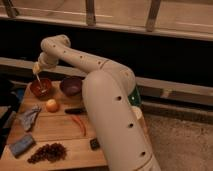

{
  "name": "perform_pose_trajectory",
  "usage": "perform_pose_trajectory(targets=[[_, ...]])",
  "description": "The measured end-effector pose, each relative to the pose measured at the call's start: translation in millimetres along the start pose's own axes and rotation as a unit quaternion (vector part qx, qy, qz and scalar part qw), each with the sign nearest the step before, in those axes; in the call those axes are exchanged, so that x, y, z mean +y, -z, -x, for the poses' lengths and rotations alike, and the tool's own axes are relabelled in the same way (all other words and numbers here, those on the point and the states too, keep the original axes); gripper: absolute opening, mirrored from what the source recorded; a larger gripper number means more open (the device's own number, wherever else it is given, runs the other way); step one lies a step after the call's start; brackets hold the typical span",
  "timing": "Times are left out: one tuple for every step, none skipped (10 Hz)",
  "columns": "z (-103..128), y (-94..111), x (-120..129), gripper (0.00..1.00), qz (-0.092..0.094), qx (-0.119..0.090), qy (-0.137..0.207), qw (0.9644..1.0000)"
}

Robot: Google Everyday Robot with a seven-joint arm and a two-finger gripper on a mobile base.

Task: Place fork in plastic cup

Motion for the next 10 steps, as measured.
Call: perform_pose_trajectory(targets=[[3,-11,6,0.63,-0.001,0.000,0.005,1.0000],[5,-17,11,0.63,0.000,-0.001,0.008,1.0000],[10,-26,16,0.63,0.001,-0.003,0.009,1.0000],[15,-31,19,0.63,0.006,-0.010,0.007,0.9999],[19,-33,20,0.63,0.011,-0.014,0.006,0.9998],[19,-33,20,0.63,0.011,-0.014,0.006,0.9998],[19,-33,18,0.63,0.011,-0.014,0.005,0.9998],[19,-32,18,0.63,0.011,-0.014,0.005,0.9998],[19,-33,18,0.63,0.011,-0.014,0.005,0.9998],[18,-35,18,0.63,0.012,-0.013,0.003,0.9998]])
